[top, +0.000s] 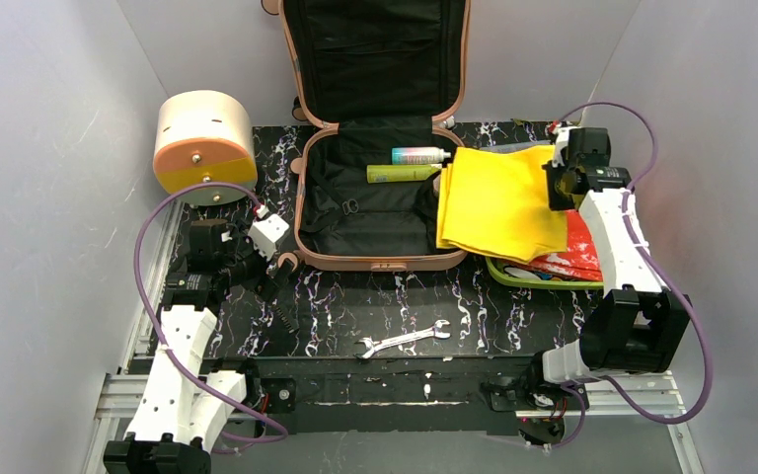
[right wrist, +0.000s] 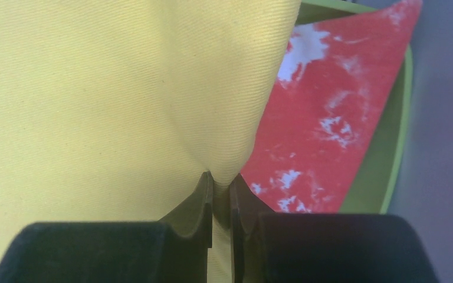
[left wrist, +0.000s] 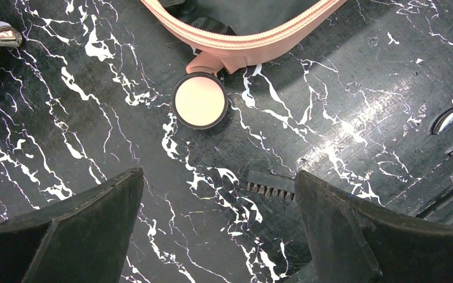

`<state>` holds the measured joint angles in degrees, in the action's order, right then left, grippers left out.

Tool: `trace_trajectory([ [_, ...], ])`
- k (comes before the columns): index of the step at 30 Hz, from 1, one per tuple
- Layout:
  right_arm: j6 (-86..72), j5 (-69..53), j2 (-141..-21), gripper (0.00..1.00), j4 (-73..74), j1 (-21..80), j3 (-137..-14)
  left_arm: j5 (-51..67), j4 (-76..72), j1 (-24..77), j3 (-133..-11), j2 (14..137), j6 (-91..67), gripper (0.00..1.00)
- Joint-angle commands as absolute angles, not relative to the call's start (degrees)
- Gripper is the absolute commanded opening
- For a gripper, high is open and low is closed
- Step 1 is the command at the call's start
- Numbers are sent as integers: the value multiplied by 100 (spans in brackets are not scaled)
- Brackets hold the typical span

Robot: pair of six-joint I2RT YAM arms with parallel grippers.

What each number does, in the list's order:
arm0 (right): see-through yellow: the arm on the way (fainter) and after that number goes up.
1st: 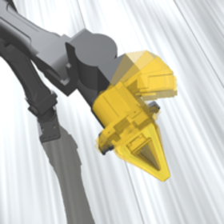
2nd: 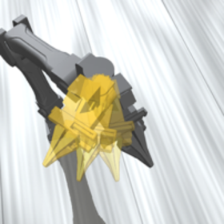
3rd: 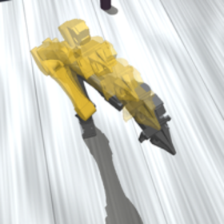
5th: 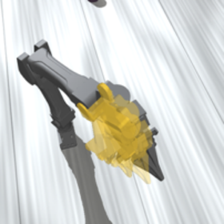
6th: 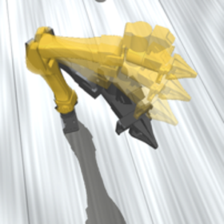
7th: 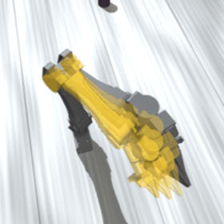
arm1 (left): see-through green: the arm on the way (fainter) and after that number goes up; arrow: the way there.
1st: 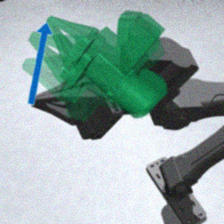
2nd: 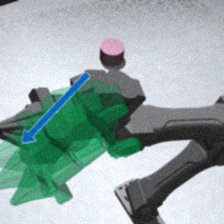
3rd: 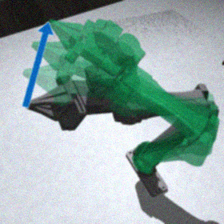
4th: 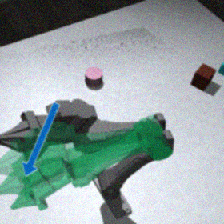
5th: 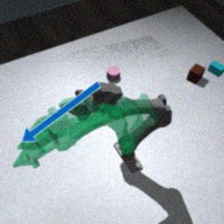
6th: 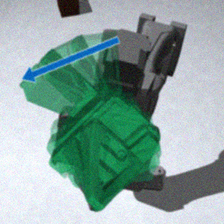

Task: Open, take out, and arrange the luggage
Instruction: Place the clothes in the bin.

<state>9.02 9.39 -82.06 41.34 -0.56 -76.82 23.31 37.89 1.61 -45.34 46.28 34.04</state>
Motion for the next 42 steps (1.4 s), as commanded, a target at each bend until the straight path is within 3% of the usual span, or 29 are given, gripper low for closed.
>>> trace_trajectory([
  [1,1790,1579,-8039,1,3571,-696,-7729,2547,3841,116,-4500,4530,3324,100],
  [13,2728,1315,-8187,1,3549,-1579,-7776,2590,3781,94,-4452,4472,3296,99],
  [42,3594,1965,-8086,1,2795,-1802,-7755,2610,3753,44,-4464,4496,3243,99],
])
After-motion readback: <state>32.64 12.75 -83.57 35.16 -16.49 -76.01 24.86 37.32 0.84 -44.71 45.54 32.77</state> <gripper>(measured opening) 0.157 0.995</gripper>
